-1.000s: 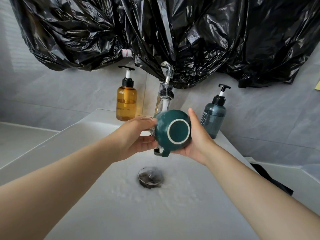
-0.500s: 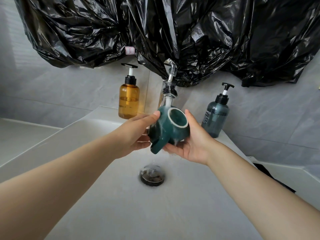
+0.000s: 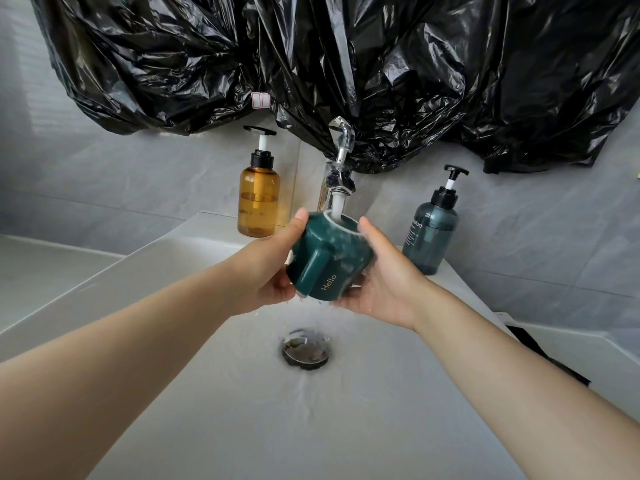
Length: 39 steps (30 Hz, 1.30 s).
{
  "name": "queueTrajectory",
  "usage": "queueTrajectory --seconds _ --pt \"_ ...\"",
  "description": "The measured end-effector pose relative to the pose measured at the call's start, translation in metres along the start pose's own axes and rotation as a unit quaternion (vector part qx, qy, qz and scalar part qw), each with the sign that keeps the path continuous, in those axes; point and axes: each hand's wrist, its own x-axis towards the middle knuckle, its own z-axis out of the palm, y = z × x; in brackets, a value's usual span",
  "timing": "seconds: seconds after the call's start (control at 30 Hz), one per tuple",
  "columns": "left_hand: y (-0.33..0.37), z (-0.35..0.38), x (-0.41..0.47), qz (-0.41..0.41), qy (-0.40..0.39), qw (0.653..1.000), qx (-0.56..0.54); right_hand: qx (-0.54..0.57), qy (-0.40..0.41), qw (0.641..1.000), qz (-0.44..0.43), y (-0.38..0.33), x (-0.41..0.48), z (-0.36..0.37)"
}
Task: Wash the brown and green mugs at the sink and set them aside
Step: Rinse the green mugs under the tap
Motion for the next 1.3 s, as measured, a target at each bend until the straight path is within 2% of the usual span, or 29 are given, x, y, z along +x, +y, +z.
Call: queueTrajectory --seconds 0.13,0.23,0.33,0.4,0.53,0.63,0.83,0.97,1.17,1.3 --pt "0.001 -0.001 -0.001 0.044 -0.008 0.999 0.024 0.029 0.042 0.998 0.033 -0.002 0.001 -0.001" --pt "-0.002 -0.002 0.000 0.106 -0.021 0.989 0.097 0.066 0.056 0.995 0.042 -0.003 0.002 -0.006" --pt "-0.006 -0.003 0.001 0.148 0.015 0.970 0.193 0.058 0.062 0.995 0.053 -0.002 0.004 -0.006" --pt "-0.007 -0.003 0.002 0.164 0.050 0.959 0.224 0.012 0.041 0.998 0.037 -0.001 0.004 -0.004" --pt "-0.006 -0.004 0.006 0.149 0.090 0.972 0.158 -0.125 0.000 0.992 -0.008 -0.003 0.002 -0.003" --pt "-0.005 -0.008 0.007 0.098 0.097 0.987 0.086 -0.206 0.016 0.978 -0.041 -0.001 0.003 -0.007" --pt "0.000 -0.008 0.005 0.057 0.082 0.995 0.022 -0.113 -0.033 0.990 -0.078 -0.006 -0.002 -0.005" --pt "0.000 -0.007 0.002 0.049 0.092 0.993 0.049 -0.136 -0.042 0.986 -0.086 -0.006 -0.005 -0.003" --pt "0.002 -0.007 0.000 0.052 0.063 0.994 0.071 -0.124 -0.006 0.991 -0.049 0.000 -0.004 0.002" --pt "0.005 -0.007 -0.004 0.055 0.012 0.997 0.045 -0.038 0.017 0.998 -0.038 -0.004 -0.006 0.002"
